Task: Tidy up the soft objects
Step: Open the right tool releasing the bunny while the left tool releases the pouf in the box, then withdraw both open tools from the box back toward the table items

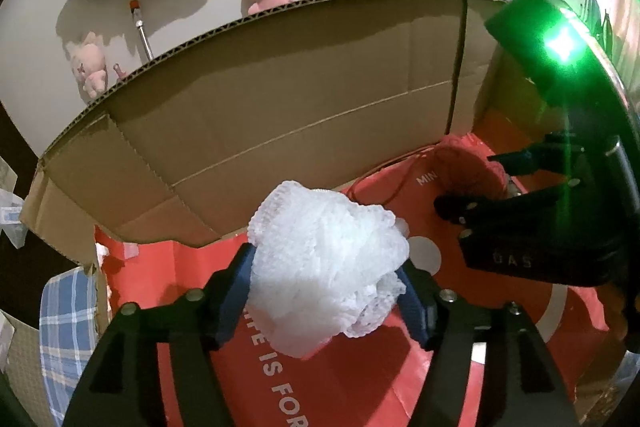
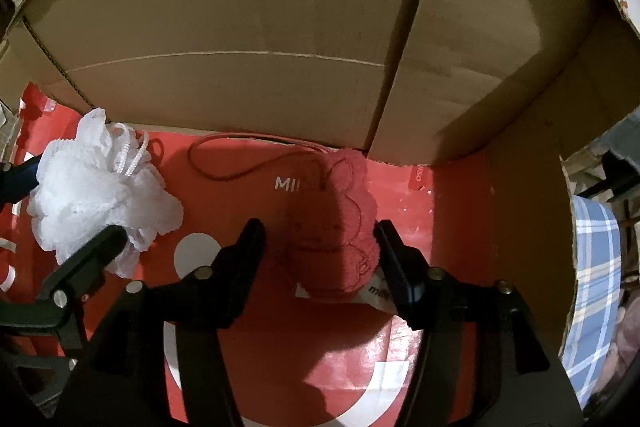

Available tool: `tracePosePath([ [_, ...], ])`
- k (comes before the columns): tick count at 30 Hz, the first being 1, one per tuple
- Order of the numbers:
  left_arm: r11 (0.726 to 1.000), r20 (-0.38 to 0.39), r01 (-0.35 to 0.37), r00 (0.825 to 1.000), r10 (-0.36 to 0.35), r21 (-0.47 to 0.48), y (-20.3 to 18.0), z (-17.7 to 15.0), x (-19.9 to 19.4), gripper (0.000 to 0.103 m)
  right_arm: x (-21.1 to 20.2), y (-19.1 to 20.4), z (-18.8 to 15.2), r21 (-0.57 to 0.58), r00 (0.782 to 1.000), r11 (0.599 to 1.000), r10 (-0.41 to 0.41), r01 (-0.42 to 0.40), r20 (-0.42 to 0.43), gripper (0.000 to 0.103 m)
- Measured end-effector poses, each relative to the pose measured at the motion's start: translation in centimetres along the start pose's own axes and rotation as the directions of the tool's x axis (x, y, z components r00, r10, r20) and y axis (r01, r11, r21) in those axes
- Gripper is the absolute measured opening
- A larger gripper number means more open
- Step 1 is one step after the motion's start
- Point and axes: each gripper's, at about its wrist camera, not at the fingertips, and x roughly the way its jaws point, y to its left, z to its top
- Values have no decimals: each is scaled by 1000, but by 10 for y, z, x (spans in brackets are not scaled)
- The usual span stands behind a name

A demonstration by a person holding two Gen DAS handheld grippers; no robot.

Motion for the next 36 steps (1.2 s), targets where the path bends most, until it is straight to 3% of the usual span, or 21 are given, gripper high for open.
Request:
tracePosePath([
  [8,1000,2,-5,1000,5,-20,3,-1,-4,87,-16,-6,7,22,1000,1000,6,-6,20,56],
  [10,1000,11,-17,1000,17,-26,3,-1,-7,93,-25,-12,7,25,1000,1000,11,-12,29,61],
  [18,999,33,-21,999,22,-44,2,-4,-26,95,-62,-23,-13,36,997,999,17,-20,71,63],
  [24,996,99,-13,995,22,-87,6,-9,-66,102,-93,-21,-40,20,992,1000,14,-16,124,64],
  [29,986,172,42,985,-14,-160,7,-19,-114,103,-123,-3,-62,0,982,1000,18,-18,189,67],
  [33,979,238,101,970,-58,-176,4,-33,-156,103,-169,-5,-86,-15,959,1000,22,-18,283,84],
  [36,979,289,100,956,-45,-180,-3,-50,-187,103,-195,-2,-95,-29,941,998,55,-48,333,85],
])
